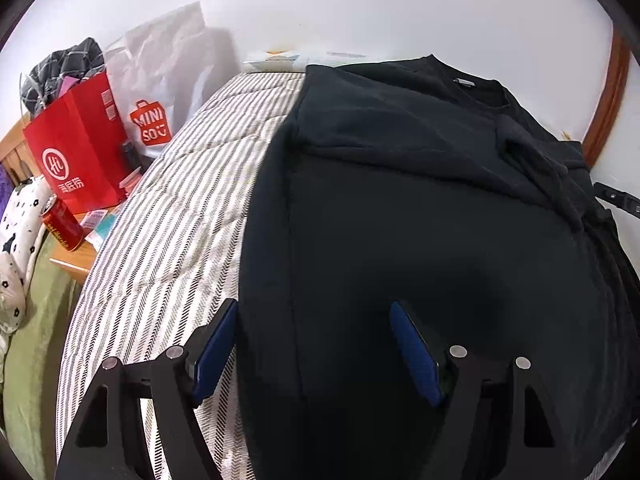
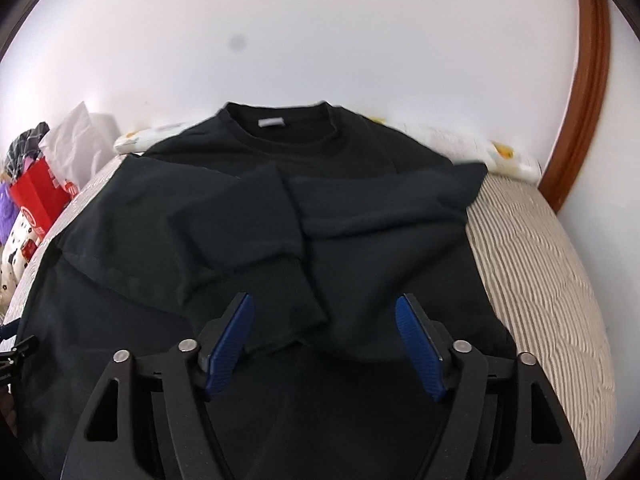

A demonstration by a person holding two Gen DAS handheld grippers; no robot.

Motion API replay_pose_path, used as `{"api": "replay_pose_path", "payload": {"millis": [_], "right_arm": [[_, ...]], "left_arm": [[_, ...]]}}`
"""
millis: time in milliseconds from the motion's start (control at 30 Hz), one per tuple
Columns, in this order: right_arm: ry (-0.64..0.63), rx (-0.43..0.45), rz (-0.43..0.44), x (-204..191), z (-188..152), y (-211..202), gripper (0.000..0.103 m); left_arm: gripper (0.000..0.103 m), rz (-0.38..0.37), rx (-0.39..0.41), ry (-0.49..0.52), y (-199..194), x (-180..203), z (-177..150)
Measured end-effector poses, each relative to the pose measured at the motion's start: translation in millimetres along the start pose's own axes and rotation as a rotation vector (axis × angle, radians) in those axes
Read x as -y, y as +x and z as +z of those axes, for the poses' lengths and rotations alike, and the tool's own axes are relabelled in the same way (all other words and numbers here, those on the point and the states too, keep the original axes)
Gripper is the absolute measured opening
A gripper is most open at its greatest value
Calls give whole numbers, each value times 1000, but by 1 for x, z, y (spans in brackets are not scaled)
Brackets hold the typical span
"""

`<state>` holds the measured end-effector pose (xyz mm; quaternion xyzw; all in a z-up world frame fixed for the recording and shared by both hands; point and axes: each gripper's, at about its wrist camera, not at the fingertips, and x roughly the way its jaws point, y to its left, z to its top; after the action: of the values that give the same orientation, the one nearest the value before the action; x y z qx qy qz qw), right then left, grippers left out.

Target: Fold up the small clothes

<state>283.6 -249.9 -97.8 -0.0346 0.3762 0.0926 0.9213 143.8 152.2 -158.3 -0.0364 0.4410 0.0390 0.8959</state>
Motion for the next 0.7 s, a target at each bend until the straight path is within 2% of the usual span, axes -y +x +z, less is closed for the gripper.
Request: {"api": "replay_pose_path", "payload": {"millis": [100, 167, 300, 433, 500, 567, 633, 700], "right_arm": [[14, -32, 41, 1, -2, 14, 53], [6, -50, 59, -5, -2, 23, 51], [-54, -60, 6, -19, -3, 41, 46], [-101, -33, -41, -27, -2, 34, 18], [-122, -38, 3, -32, 1, 30, 6], [-132, -59, 11, -37, 3, 31, 6], [-163, -65, -30, -42, 4, 33, 7], [-144, -73, -13, -40, 6, 37, 8]], "left_arm": [[75, -2, -4, 1, -2, 1, -1], [75, -8, -4, 8, -5, 2, -2], [75, -11, 1, 8, -12, -3, -7], [75, -14, 5, 9, -15, -9, -8], [75, -27, 3, -1, -15, -12, -7], [75, -51, -4, -12, -13, -14, -5], [75, -64, -2, -20, -13, -15, -4], [75, -74, 10, -20, -15, -16, -4]]}}
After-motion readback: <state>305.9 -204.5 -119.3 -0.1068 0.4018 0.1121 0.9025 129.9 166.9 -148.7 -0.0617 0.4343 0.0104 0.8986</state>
